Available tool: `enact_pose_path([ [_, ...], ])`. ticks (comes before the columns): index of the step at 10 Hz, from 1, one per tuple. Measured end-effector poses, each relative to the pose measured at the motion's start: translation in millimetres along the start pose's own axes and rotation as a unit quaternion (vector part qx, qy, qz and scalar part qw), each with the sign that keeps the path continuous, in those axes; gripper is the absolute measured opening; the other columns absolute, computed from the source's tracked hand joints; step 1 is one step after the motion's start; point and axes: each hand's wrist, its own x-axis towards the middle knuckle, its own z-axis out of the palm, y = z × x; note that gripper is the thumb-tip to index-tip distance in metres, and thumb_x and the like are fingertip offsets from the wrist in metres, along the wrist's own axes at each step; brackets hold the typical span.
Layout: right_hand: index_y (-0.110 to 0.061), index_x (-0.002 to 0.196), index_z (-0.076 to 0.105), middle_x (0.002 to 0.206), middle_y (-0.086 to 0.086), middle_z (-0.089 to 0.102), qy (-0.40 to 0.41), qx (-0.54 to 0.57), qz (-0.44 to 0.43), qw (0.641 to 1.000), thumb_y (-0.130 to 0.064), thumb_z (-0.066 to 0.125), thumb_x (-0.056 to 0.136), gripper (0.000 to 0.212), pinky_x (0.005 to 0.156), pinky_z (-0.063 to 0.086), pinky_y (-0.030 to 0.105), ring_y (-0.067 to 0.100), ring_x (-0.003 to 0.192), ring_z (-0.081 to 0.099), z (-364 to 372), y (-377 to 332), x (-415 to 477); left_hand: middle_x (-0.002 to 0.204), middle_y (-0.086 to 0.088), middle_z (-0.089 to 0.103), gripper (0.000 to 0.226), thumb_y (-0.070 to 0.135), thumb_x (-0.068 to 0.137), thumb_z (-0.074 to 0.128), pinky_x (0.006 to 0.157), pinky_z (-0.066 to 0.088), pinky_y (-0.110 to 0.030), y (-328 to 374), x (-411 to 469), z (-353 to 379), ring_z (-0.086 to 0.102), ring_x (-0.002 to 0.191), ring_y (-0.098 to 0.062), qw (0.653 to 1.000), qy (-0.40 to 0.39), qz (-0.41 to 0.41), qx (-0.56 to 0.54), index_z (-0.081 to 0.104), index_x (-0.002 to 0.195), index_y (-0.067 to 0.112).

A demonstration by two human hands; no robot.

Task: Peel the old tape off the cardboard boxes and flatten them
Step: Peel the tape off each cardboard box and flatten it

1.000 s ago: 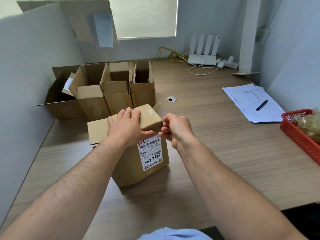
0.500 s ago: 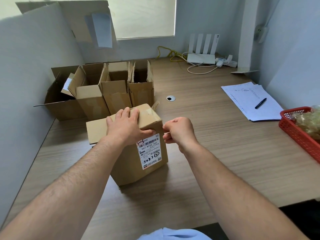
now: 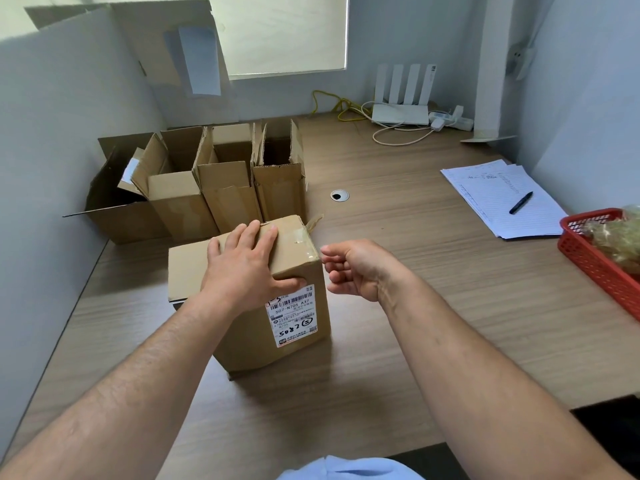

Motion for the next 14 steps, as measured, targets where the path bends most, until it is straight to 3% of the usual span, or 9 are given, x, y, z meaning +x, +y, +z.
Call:
enact_pose_path([
  [2,-0.012,0.069,0.056,0.052,-0.002,0.053,-0.05,0.019,0.039,0.998,-0.025,0.052,0.095,0.029,0.042,0.05,0.021,0.006,0.039,0.048,-7,7,2,0.161,-0.001,0.009,0.106,0.089,0.066,0.039,0.115,0.01,-0.051,-2,1,0,0.005,0.147,-0.024,1.0,-0.001,0.001,-0.002,0.009,0.15,0.033],
  [5,-0.014,0.066,0.051,0.048,-0.004,0.047,-0.052,0.064,0.039,0.996,-0.01,0.052,0.091,0.025,0.036,0.041,0.016,0.002,0.035,0.041,-4,10,8,0.161,-0.001,0.007,0.107,0.089,0.065,0.037,0.116,0.009,-0.051,-2,0,-3,0.003,0.147,-0.023,1.0,-0.011,0.006,-0.006,0.007,0.15,0.033],
  [7,-0.015,0.062,0.046,0.044,-0.005,0.04,-0.007,0.087,-0.033,0.996,-0.007,0.046,0.085,0.024,0.034,0.031,0.012,0.003,0.032,0.03,1,-9,6,0.161,0.0,0.002,0.105,0.085,0.069,0.043,0.117,0.004,-0.05,2,-10,-1,-0.002,0.147,-0.022,1.0,-0.012,0.02,0.0,0.002,0.151,0.034],
  [9,-0.013,0.07,0.055,0.057,0.0,0.048,0.027,0.077,-0.085,0.993,-0.01,0.053,0.091,0.021,0.037,0.039,0.016,0.004,0.035,0.037,-4,-19,6,0.161,0.002,-0.002,0.105,0.084,0.071,0.044,0.117,0.001,-0.049,1,-13,-3,-0.005,0.147,-0.021,1.0,-0.016,0.025,0.003,-0.002,0.151,0.035],
  [11,-0.014,0.085,0.057,0.074,0.004,0.056,0.155,0.059,-0.187,0.968,-0.017,0.054,0.094,0.01,0.042,0.045,0.021,0.005,0.039,0.043,-14,-6,15,0.161,0.002,-0.002,0.106,0.085,0.07,0.044,0.117,0.001,-0.049,1,-15,-1,-0.005,0.147,-0.021,1.0,-0.011,0.029,0.0,-0.002,0.151,0.034],
  [12,-0.015,0.09,0.058,0.081,0.004,0.057,0.15,0.028,-0.204,0.967,-0.02,0.059,0.091,0.005,0.043,0.046,0.023,0.007,0.045,0.047,-14,-3,17,0.161,0.002,-0.001,0.106,0.085,0.07,0.044,0.117,0.002,-0.049,1,-15,-1,-0.005,0.147,-0.021,1.0,-0.009,0.028,-0.001,-0.002,0.151,0.034],
  [13,-0.011,0.114,0.054,0.097,0.004,0.057,0.106,-0.026,-0.156,0.982,-0.024,0.062,0.09,0.028,0.045,0.047,0.023,0.011,0.059,0.054,-12,-3,20,0.161,0.002,-0.002,0.106,0.085,0.07,0.044,0.117,0.001,-0.05,1,-15,0,-0.005,0.147,-0.022,1.0,-0.008,0.029,0.001,-0.002,0.151,0.034],
  [14,-0.018,0.137,0.041,0.104,0.004,0.054,0.041,-0.033,-0.113,0.992,-0.014,0.056,0.091,0.048,0.048,0.049,0.026,0.014,0.06,0.053,-7,-3,23,0.161,0.001,-0.002,0.106,0.086,0.07,0.043,0.117,0.0,-0.049,1,-17,1,-0.006,0.147,-0.021,0.999,-0.004,0.035,0.004,-0.003,0.15,0.035],
])
